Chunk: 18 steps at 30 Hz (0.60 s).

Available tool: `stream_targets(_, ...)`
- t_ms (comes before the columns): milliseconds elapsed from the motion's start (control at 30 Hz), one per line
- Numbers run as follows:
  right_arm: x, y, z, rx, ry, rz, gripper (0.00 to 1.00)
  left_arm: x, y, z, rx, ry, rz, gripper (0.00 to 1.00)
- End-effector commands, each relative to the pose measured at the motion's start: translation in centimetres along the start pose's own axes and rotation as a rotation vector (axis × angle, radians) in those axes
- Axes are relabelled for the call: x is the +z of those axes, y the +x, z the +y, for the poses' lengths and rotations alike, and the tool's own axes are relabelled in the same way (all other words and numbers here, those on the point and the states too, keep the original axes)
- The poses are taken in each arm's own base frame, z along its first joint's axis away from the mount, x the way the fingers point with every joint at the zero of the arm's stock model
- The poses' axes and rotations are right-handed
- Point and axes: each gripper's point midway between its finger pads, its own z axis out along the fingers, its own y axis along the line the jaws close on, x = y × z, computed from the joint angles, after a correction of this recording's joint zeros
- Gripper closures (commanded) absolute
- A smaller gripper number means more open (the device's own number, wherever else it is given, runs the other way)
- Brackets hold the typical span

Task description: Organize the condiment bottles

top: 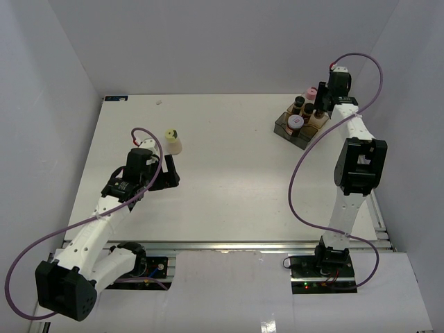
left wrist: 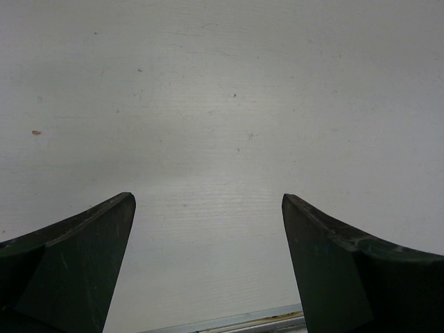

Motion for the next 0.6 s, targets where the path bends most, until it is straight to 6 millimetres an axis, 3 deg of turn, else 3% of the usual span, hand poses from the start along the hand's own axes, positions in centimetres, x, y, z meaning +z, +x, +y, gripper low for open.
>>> stream_targets(0, 1.0, 0.7, 0.4, 0.011, -0.016, -0.015, 0.89, -0.1, -0.4, -0.5, 0.010, 0.021, -0.014, 0.02)
stream_targets(400, 0.4, 2.5, 0.5, 0.025, -0.016, 0.014, 0.89, -0.1, -0.4, -0.5, 0.010, 0.019, -0.013, 0.02)
stream_targets(567, 0.9, 3.3, 0.7, 0.019, -0.021, 0.032, 0.68, -0.1, -0.4, -0.4, 0.010, 0.018, -0.013, 0.02)
